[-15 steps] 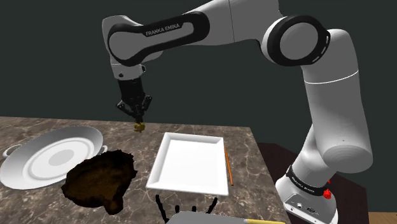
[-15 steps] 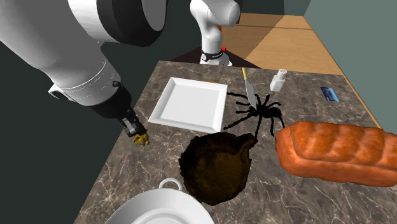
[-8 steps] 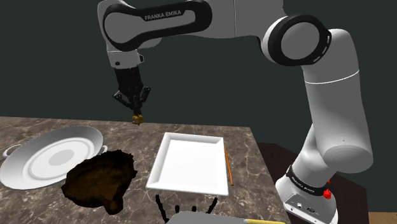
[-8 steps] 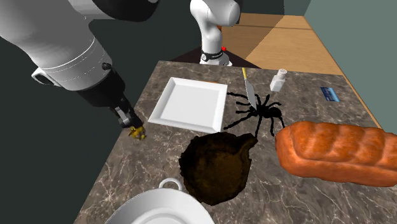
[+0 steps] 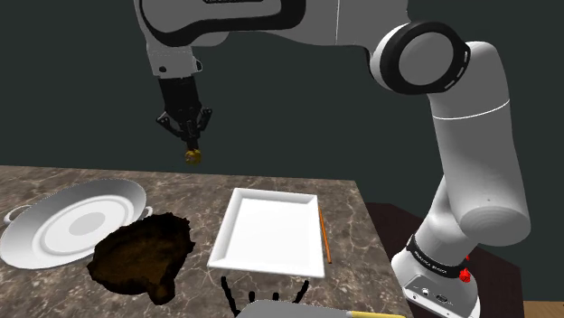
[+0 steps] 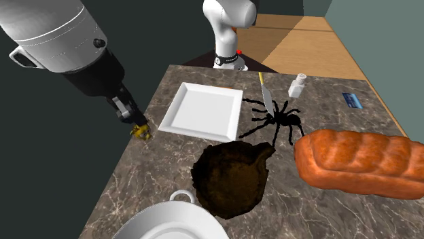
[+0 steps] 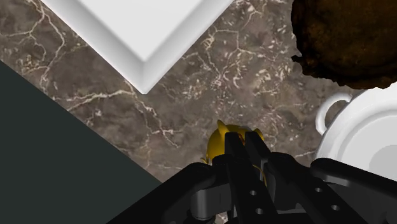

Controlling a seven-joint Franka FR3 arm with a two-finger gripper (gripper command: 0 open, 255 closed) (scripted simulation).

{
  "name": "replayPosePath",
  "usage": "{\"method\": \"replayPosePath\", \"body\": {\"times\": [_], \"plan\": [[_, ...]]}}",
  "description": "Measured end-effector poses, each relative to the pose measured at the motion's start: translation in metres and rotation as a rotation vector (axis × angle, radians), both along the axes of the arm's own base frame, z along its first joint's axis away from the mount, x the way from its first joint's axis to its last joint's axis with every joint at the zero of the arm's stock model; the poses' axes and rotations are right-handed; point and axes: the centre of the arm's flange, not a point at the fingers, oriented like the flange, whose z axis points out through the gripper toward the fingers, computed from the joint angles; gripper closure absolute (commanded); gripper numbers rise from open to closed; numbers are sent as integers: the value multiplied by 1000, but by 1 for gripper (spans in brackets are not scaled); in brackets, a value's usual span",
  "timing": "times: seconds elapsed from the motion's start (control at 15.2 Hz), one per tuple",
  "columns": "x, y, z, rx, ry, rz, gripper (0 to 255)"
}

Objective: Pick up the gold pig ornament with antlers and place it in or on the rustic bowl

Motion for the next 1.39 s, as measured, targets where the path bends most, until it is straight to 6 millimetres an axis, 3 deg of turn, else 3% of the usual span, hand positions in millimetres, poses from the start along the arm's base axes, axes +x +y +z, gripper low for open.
{"method": "replayPosePath", "body": {"times": [0.59,0.79,1.39], "plan": [[-4,6,42,0,0,0,255],[-19,31,47,1,0,1,255],[-83,135,53,0,1,2,255]]}}
